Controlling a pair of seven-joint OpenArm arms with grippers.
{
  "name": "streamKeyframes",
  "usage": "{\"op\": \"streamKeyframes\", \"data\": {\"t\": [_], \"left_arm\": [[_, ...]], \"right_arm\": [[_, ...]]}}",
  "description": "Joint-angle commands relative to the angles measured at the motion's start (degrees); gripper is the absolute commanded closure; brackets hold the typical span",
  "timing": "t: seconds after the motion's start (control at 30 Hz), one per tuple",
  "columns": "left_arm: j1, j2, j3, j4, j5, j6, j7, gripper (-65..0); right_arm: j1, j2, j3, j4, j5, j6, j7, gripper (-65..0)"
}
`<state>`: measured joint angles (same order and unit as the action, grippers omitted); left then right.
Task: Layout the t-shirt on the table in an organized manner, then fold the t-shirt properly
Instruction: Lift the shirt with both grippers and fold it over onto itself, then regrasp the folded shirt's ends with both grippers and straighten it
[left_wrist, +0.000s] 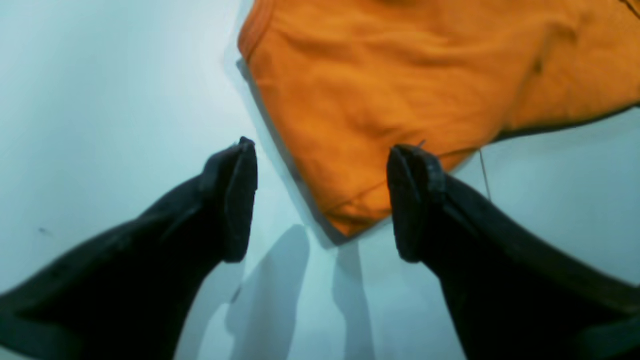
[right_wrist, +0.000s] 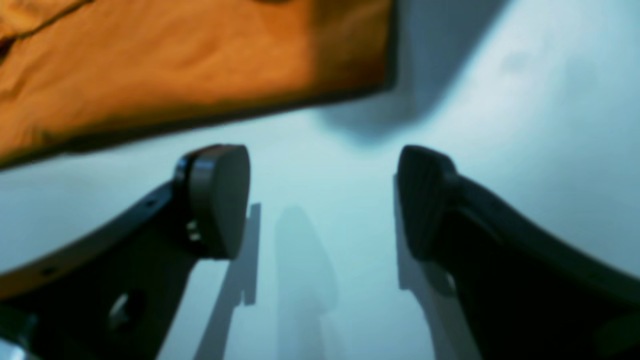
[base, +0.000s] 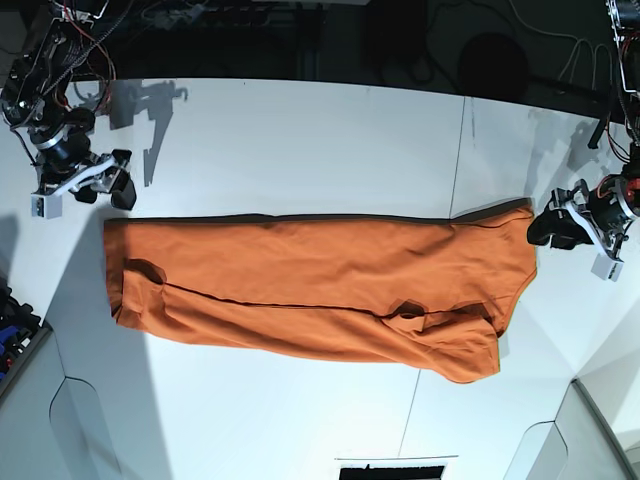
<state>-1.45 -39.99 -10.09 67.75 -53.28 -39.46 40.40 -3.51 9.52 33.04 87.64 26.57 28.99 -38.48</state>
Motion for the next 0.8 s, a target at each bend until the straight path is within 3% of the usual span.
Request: {"op": "streamKeyframes", "data": {"t": [0.0,0.17,0.33,0.6,0.67,0.77], "left_arm": [[-1.1,-1.6,-0.5,0.8,-0.4,-0.5,-2.2,-42.3],[-1.1,0.0,-0.5,0.0,5.0,-0.5,-2.9,-42.3],[-1.2,2.2,-0.4,-2.6,7.0,-0.5,-3.2,-42.3],[-1.2,2.6,-0.4,-7.6,7.3,-0.5,-4.6,-41.9],[-1.2,2.5,-0.4,-7.6,7.2,-0.5,-4.6,-35.0],[-1.0,2.5,-0.4,-7.6,6.0,-0.5,-3.3,-9.1]], "right_arm": [[1.2,0.8,0.2,0.6,-0.4,-0.7,2.3,-44.9],[2.2,0.9,0.2,-1.3,-2.1,-1.8,4.6,-44.9],[8.0,0.9,0.0,-8.2,-2.3,-1.8,4.6,-44.9],[12.7,0.9,-0.2,-17.2,-2.2,-0.3,5.1,-43.3],[12.5,0.9,-0.8,-17.1,-0.6,1.3,4.7,-34.5],[12.2,0.8,-1.2,-17.1,2.4,2.5,1.4,-10.9]]}}
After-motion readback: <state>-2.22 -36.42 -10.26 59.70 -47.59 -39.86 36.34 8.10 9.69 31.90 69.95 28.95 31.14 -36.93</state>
